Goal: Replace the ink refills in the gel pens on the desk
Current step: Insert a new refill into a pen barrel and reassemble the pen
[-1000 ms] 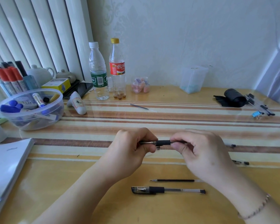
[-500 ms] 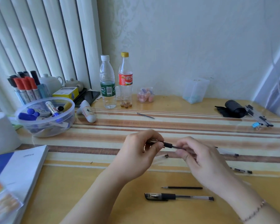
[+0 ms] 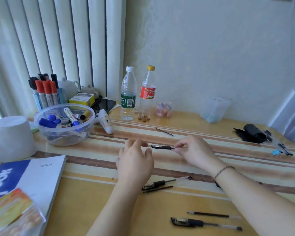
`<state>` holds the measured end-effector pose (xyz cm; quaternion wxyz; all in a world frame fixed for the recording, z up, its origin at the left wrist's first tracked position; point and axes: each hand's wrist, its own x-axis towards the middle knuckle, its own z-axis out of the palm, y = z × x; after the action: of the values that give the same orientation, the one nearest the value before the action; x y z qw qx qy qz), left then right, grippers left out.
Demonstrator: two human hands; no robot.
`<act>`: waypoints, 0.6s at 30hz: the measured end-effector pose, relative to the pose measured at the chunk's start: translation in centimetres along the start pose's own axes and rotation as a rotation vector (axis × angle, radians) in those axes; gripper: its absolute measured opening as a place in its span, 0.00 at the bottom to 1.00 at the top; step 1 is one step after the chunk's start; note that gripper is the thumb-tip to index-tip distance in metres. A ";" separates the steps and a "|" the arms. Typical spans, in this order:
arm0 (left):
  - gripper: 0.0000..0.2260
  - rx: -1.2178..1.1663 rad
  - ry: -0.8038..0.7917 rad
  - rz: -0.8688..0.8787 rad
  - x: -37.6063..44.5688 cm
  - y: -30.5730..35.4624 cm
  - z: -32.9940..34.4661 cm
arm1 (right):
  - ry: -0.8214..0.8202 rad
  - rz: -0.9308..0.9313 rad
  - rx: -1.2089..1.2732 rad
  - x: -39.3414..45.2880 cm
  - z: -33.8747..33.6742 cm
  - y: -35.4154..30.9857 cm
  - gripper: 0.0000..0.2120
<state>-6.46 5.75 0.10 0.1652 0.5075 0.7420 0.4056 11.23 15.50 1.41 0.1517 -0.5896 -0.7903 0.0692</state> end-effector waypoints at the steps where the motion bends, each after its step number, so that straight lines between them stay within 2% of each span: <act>1: 0.08 0.025 -0.004 0.001 0.0 0.0 0.0 | -0.010 -0.003 0.009 0.3 0.7 -0.4 0.05; 3: 0.09 0.073 -0.006 -0.005 0.1 -0.2 -0.1 | -0.071 -0.017 -0.017 0.9 1.9 -0.5 0.06; 6: 0.10 0.103 -0.006 -0.022 0.4 -0.5 -0.5 | -0.150 -0.017 0.002 2.3 1.3 0.0 0.11; 9: 0.11 0.143 -0.005 -0.023 0.7 -0.6 -0.7 | -0.044 0.040 0.111 5.5 0.6 0.8 0.08; 13: 0.11 0.188 -0.021 -0.026 0.7 -0.9 -0.5 | -0.047 0.113 -0.026 8.9 2.2 1.4 0.03; 16: 0.10 0.219 -0.031 -0.015 0.7 -0.8 -0.3 | -0.090 0.144 -0.120 9.9 3.2 1.3 0.10; 18: 0.10 0.233 -0.014 -0.009 0.7 -0.9 -0.2 | -0.107 0.122 -0.168 9.8 3.0 1.0 0.09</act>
<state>-7.48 6.14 -0.33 0.1121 0.5228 0.7853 0.3121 8.65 25.38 -0.16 0.0551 -0.6426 -0.7630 0.0432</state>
